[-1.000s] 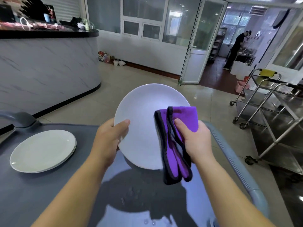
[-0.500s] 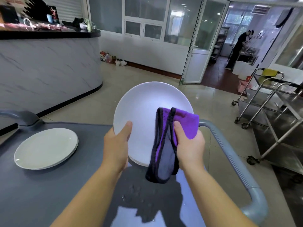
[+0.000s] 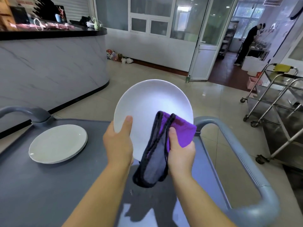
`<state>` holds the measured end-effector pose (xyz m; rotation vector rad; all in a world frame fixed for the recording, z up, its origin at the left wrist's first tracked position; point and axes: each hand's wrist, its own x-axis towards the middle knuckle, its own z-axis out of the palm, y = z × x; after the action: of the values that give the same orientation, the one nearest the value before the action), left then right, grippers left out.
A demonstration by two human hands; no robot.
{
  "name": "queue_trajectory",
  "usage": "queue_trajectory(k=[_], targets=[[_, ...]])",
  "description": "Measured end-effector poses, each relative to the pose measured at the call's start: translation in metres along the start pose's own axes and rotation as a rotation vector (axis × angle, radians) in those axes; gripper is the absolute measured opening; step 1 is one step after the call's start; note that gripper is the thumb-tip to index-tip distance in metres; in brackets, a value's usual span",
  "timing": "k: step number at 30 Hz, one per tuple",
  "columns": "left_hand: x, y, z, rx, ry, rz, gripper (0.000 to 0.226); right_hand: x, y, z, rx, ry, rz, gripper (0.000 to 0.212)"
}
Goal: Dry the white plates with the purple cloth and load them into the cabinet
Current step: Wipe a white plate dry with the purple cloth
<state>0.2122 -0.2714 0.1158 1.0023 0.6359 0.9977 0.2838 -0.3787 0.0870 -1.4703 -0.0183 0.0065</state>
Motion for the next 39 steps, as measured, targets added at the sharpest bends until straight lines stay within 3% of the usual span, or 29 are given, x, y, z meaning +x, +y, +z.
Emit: queue_trajectory(k=[3, 7, 9, 11, 13, 16, 19, 21, 23, 27, 30, 33, 37, 39], targets=[[0.009, 0.002, -0.013, 0.055, -0.146, -0.081, 0.007, 0.018, -0.01, -0.006, -0.103, -0.087, -0.054, 0.034], [0.032, 0.028, -0.028, 0.23, -0.402, -0.008, 0.017, 0.05, -0.058, -0.017, -0.322, -0.25, -0.235, 0.026], [0.034, 0.034, -0.022, 0.311, -0.357, 0.106, 0.015, 0.053, -0.072, -0.015, -0.386, -0.259, -0.313, 0.028], [0.03, 0.031, -0.013, 0.316, -0.16, 0.208, 0.01, 0.046, -0.066, -0.008, -0.306, -0.197, -0.287, 0.029], [0.018, 0.022, -0.003, 0.291, -0.011, 0.237, 0.02, 0.029, -0.043, 0.002, -0.132, -0.05, -0.126, 0.036], [-0.004, 0.009, 0.005, 0.165, 0.065, 0.152, 0.015, 0.002, -0.014, 0.01, 0.013, 0.055, 0.085, 0.044], [0.002, 0.002, -0.005, 0.175, -0.1, 0.059, 0.011, 0.016, -0.014, 0.0, -0.047, -0.018, 0.059, 0.041], [0.016, 0.009, -0.015, 0.181, -0.295, 0.018, 0.007, 0.037, -0.029, -0.01, -0.134, -0.088, -0.039, 0.036], [0.028, 0.02, -0.017, 0.209, -0.377, 0.044, 0.011, 0.053, -0.051, -0.017, -0.27, -0.178, -0.158, 0.032], [0.036, 0.022, -0.005, 0.254, -0.243, 0.143, 0.002, 0.057, -0.065, -0.016, -0.362, -0.225, -0.261, 0.034], [0.019, 0.009, 0.006, 0.183, -0.081, 0.129, 0.014, 0.037, -0.031, -0.005, -0.149, -0.041, -0.095, 0.044], [-0.006, -0.002, 0.012, 0.146, 0.024, 0.087, 0.016, 0.016, -0.002, 0.001, -0.047, 0.0, 0.09, 0.045], [0.007, -0.001, -0.002, 0.127, -0.192, -0.018, 0.007, 0.039, -0.017, -0.013, -0.146, -0.078, -0.023, 0.044], [0.022, 0.008, -0.008, 0.135, -0.341, -0.001, 0.017, 0.052, -0.04, -0.02, -0.231, -0.121, -0.148, 0.039]])
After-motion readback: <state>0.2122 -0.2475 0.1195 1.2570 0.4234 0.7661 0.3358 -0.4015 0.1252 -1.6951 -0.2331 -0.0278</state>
